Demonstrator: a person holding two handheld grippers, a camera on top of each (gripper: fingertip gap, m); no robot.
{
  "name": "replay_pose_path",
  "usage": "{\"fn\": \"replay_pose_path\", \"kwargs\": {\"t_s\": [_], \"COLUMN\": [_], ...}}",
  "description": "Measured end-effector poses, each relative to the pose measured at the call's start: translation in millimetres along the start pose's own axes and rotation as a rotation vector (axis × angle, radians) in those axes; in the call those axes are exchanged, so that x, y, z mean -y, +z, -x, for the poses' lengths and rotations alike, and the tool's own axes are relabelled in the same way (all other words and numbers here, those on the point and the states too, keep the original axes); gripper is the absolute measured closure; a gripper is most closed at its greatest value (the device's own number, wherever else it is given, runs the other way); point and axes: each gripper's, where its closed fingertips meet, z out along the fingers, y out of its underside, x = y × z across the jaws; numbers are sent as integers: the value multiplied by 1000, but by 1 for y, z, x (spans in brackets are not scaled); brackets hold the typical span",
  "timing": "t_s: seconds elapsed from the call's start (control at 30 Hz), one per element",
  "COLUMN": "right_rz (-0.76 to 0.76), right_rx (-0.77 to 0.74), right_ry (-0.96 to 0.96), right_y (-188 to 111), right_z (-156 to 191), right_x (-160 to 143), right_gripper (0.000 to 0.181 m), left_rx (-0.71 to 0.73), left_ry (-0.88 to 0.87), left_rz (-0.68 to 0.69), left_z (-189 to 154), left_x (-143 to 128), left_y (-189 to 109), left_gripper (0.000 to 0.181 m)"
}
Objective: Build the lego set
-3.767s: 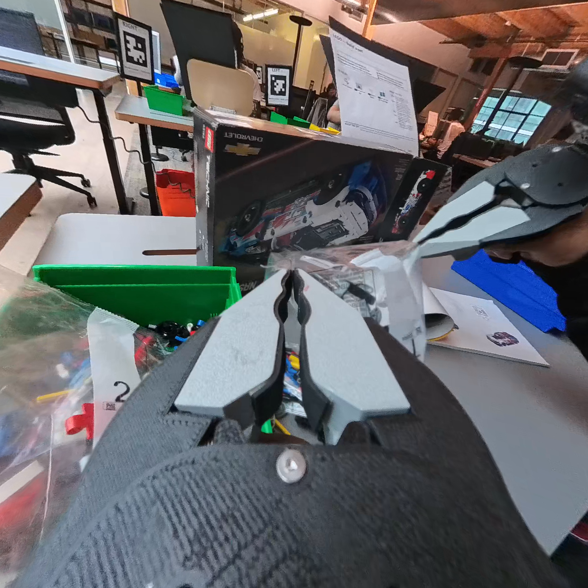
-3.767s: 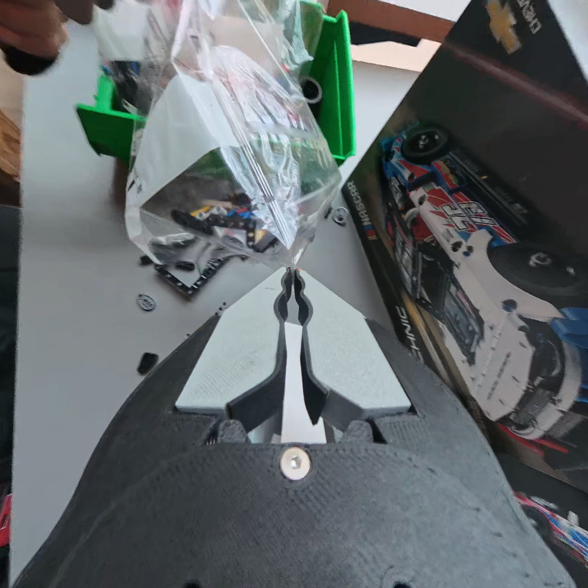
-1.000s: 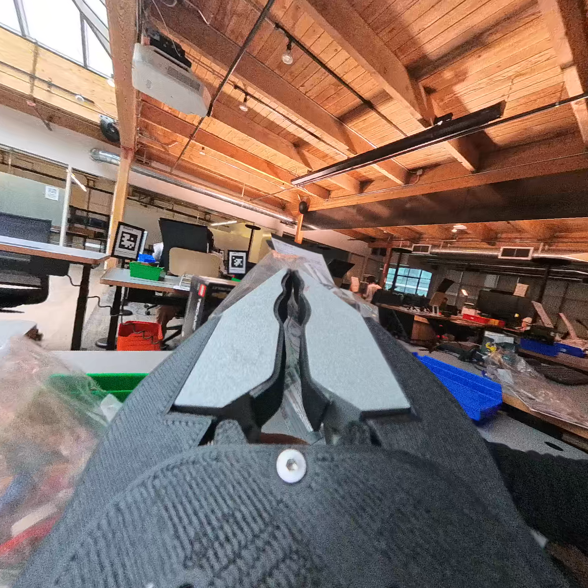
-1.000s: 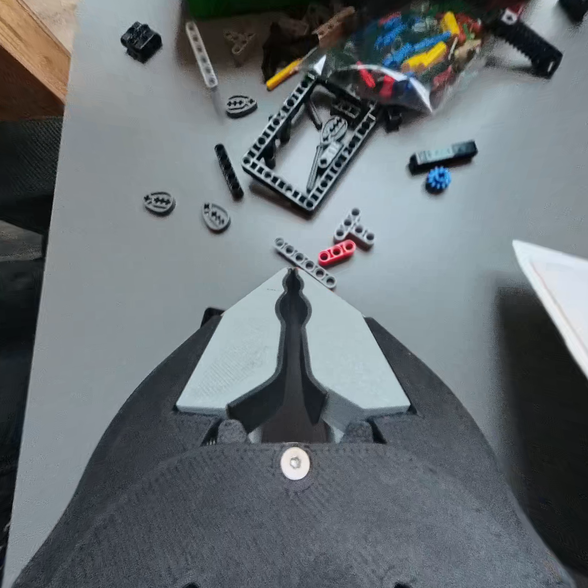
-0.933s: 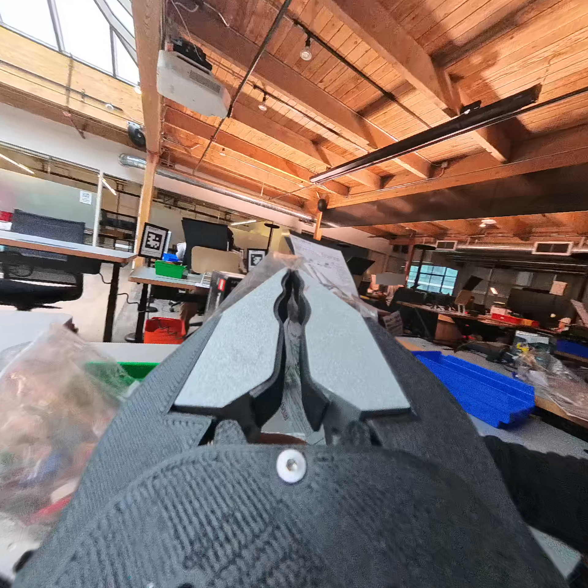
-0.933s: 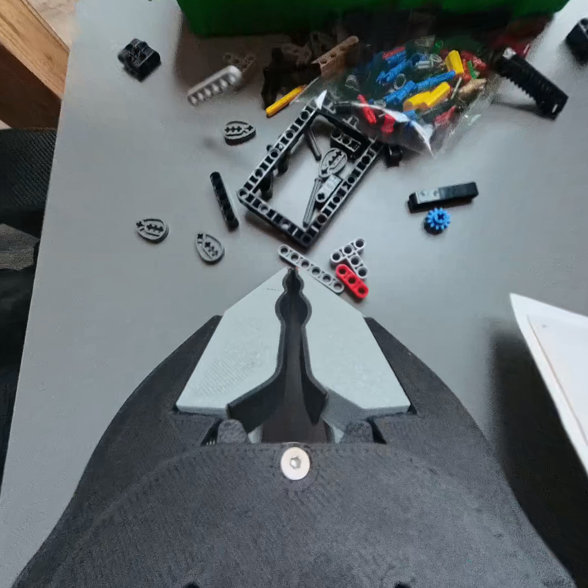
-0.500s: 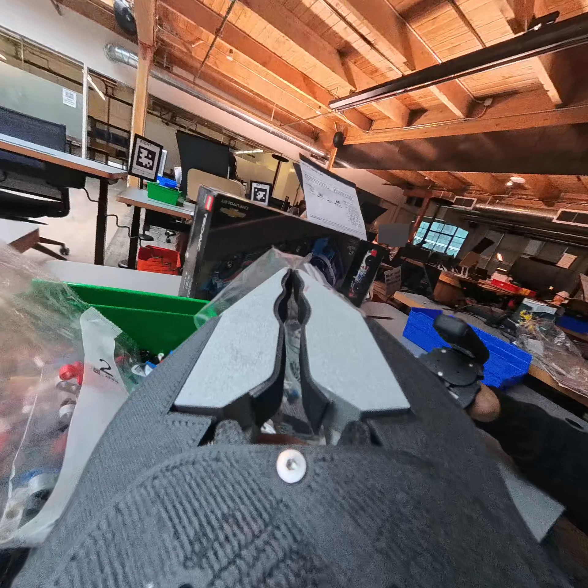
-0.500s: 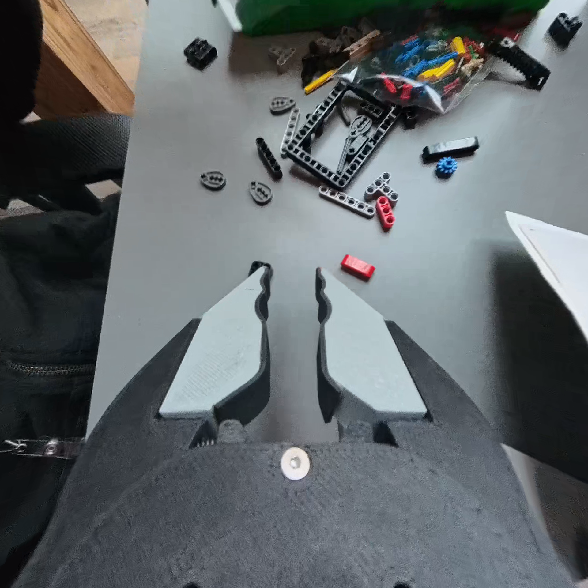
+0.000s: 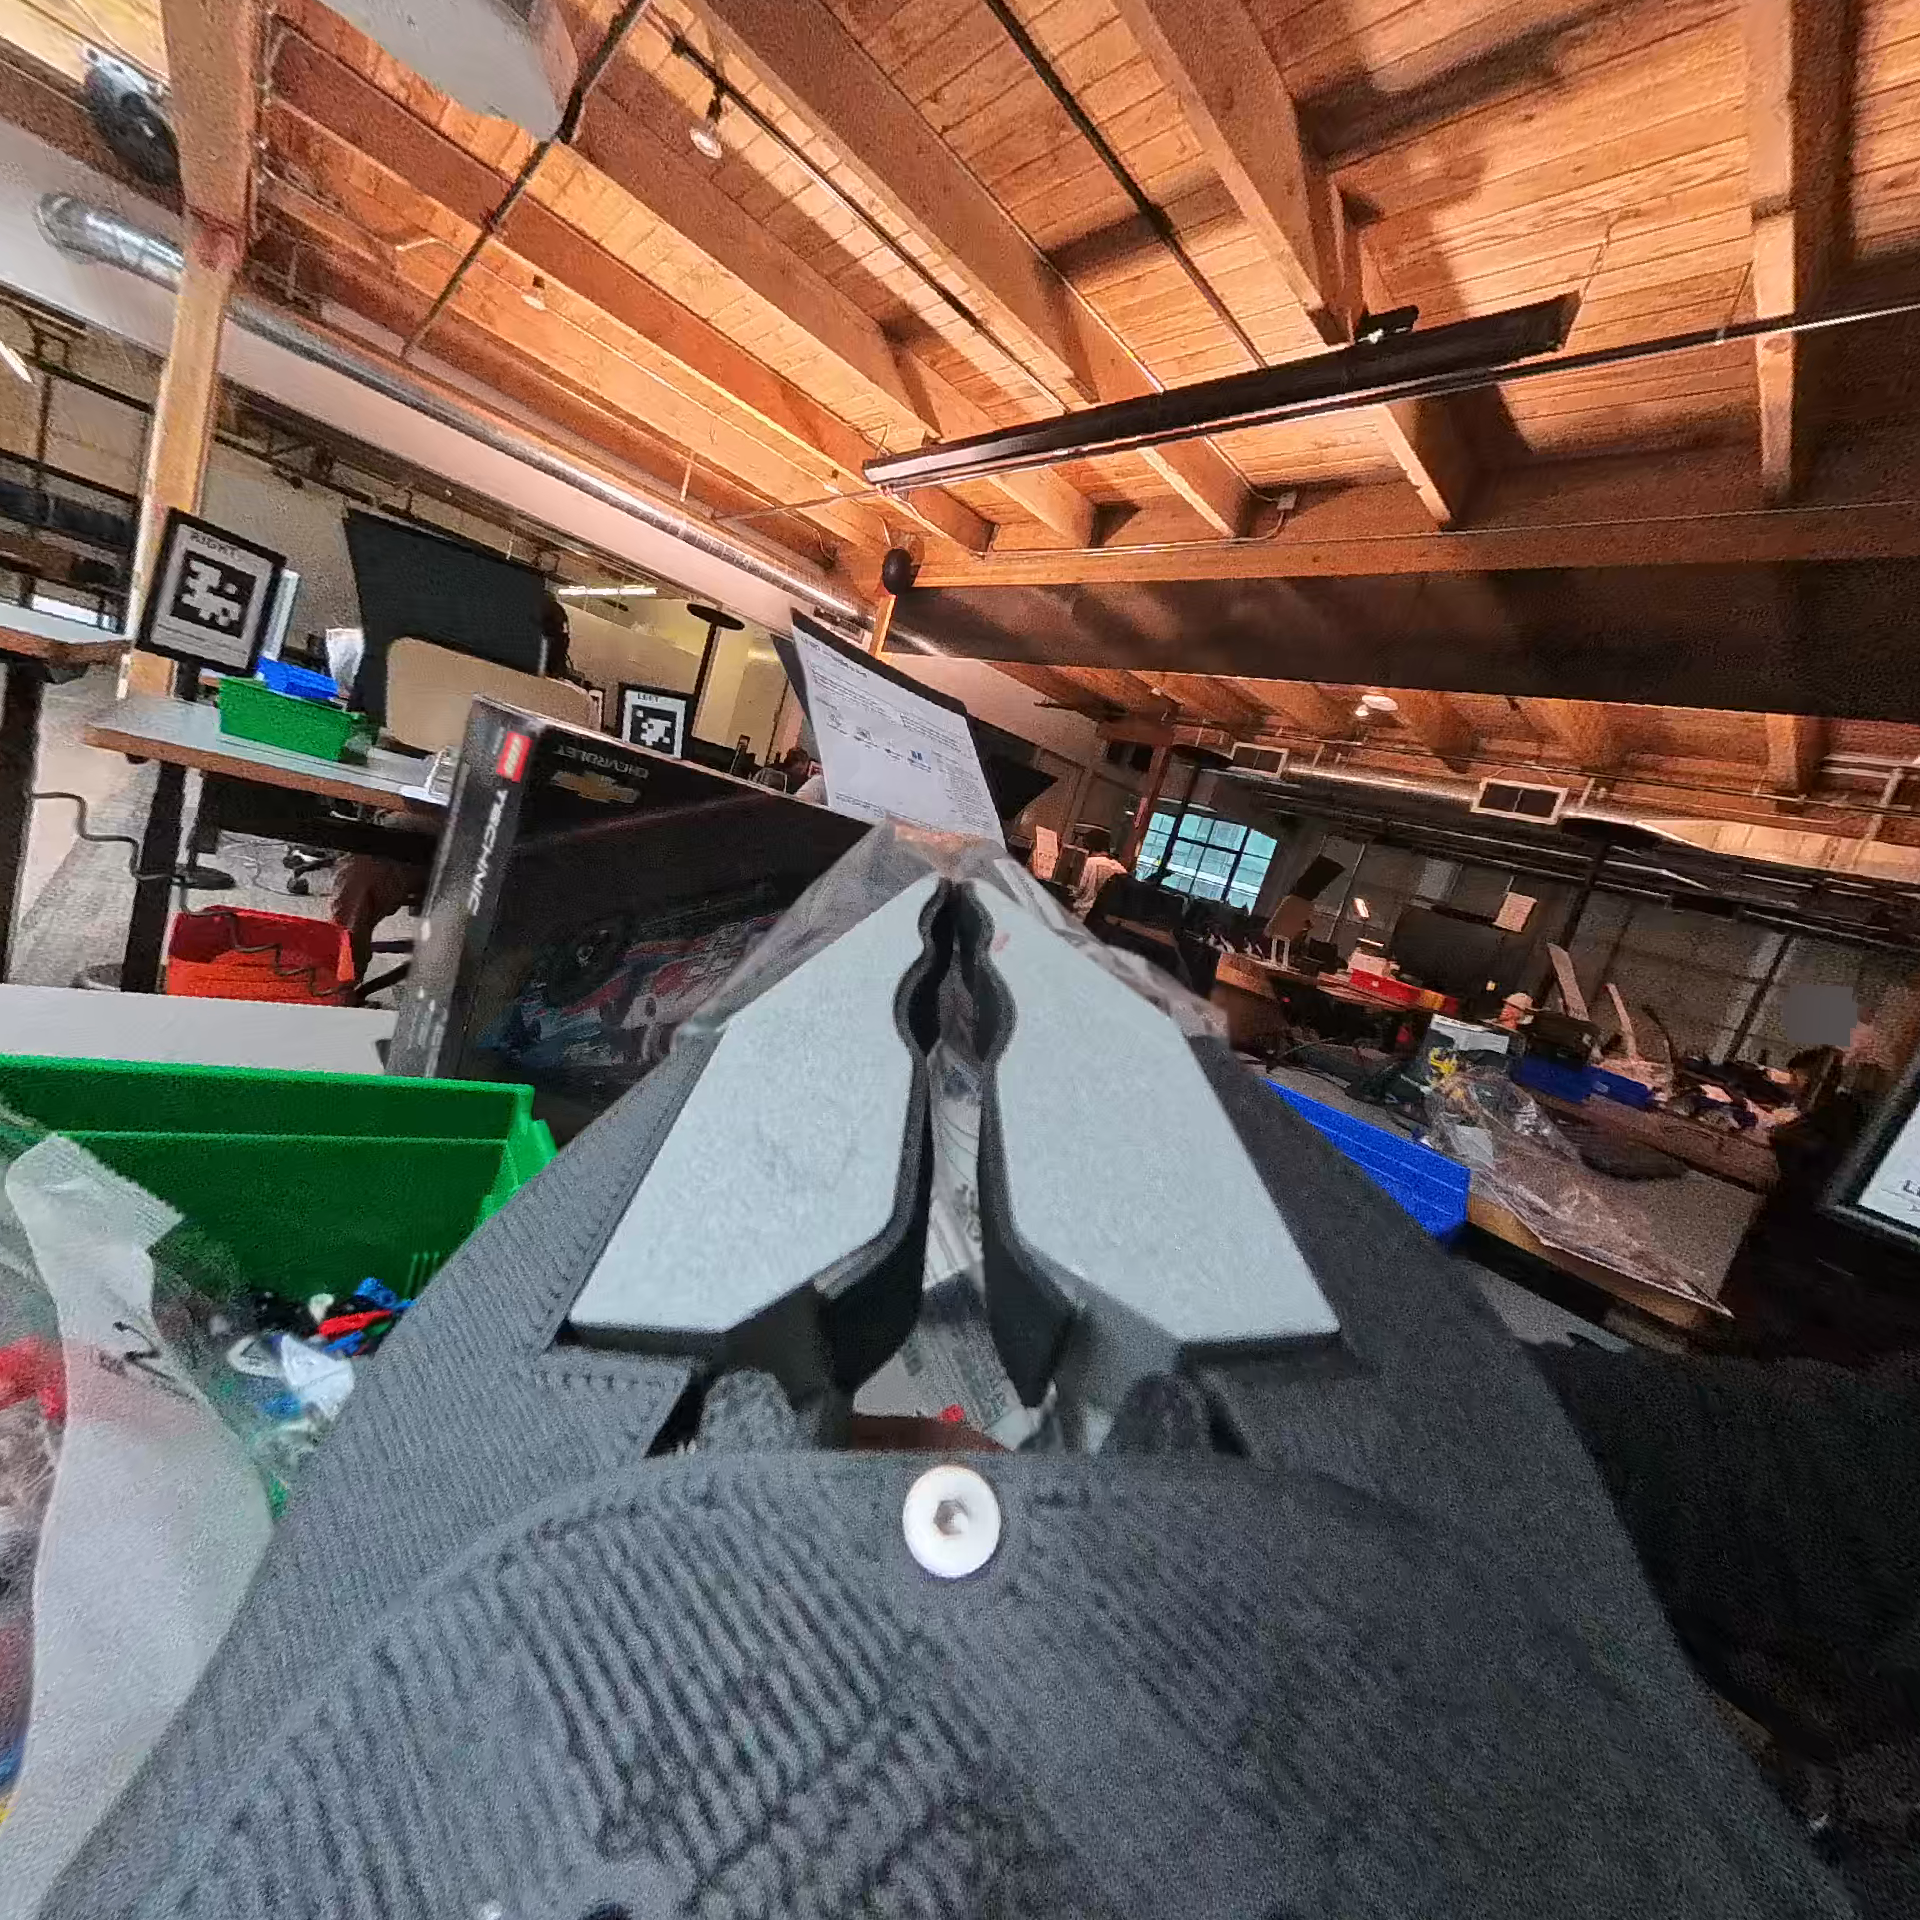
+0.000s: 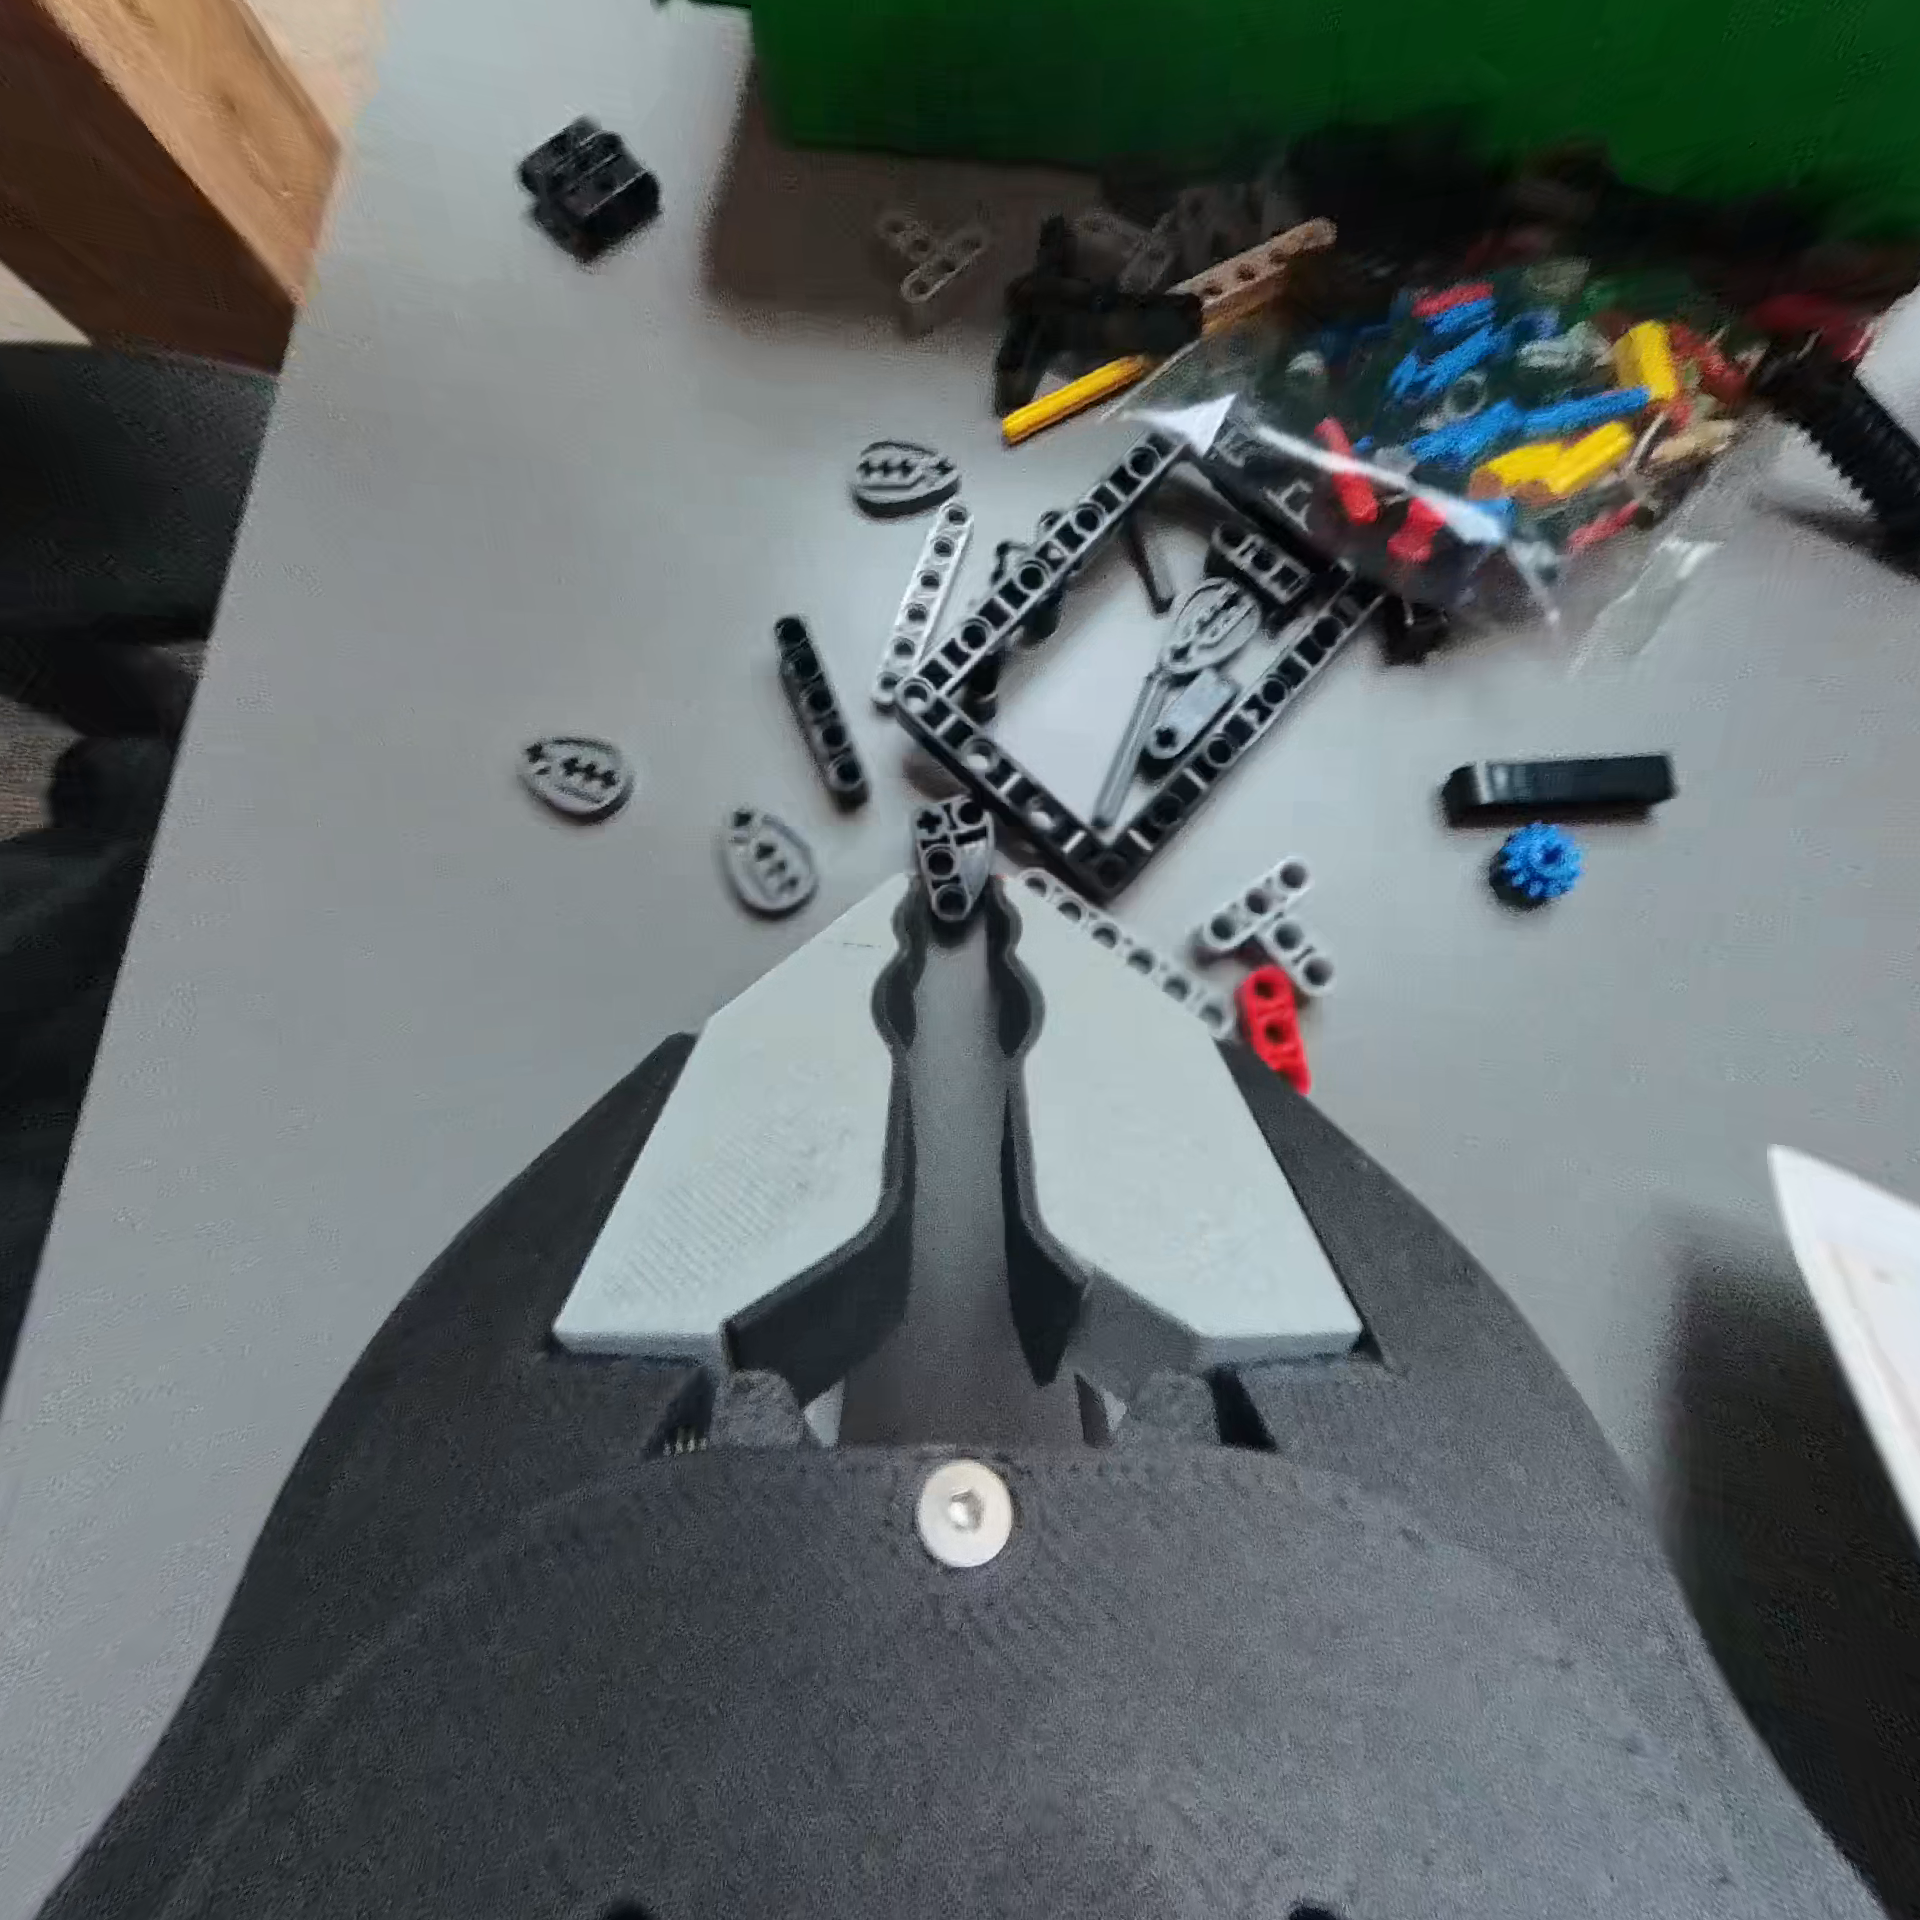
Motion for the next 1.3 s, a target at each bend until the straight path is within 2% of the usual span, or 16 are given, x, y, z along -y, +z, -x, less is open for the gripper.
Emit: {"fn": "replay_pose_path", "kwargs": {"t_s": [0.03, 0.17, 0.27, 0.37, 0.53, 0.6, 0.7, 0.77, 0.8, 0.87, 0.97, 1.03, 1.17, 1.23, 1.3], "right_rz": [1, -87, -123, -159, -220, -195, -101, 17, -8, -8, -18, -40, -226, -234, -199], "right_rx": [-14, -6, -43, -15, 74, 105, 124, 66, 56, 48, -8, -16, 107, 117, 77], "right_ry": [-3, 11, 8, 24, 13, -33, -136, -215, -227, -193, -140, -94, -98, -128, -151], "right_y": [6, 2, -14, -25, -26, -17, 4, 21, 24, 30, 45, 45, 44, 61, 85], "right_z": [-8, -15, -13, 1, 37, 57, 84, 77, 74, 59, 26, 18, 65, 87, 94], "right_x": [8, 36, 33, 27, 38, 41, 37, 21, 24, 31, 46, 58, 107, 125, 135], "right_gripper": [173, 170, 166, 160, 146, 144, 161, 174, 180, 181, 179, 178, 161, 153, 151], "left_rx": [-4, -22, -24, -7, 89, 110, 132, 125, 123, 119, 115, 113, 123, 130, 137], "left_ry": [1, 15, -31, -48, -33, -28, -14, -22, -25, -27, -36, -28, -7, -5, -5], "left_rz": [-8, -8, -11, -37, -181, -175, -172, -174, -175, -176, -174, -176, -206, -216, -226], "left_z": [0, 1, 10, 15, 27, 29, 30, 29, 29, 28, 28, 26, 25, 25, 25], "left_x": [4, 7, 3, 7, 38, 40, 44, 46, 46, 47, 46, 48, 61, 64, 66], "left_y": [-3, -13, -14, -15, -33, -37, -41, -43, -43, -44, -43, -45, -53, -56, -58], "left_gripper": [181, 181, 181, 181, 181, 181, 181, 181, 181, 181, 181, 181, 181, 181, 181]}}
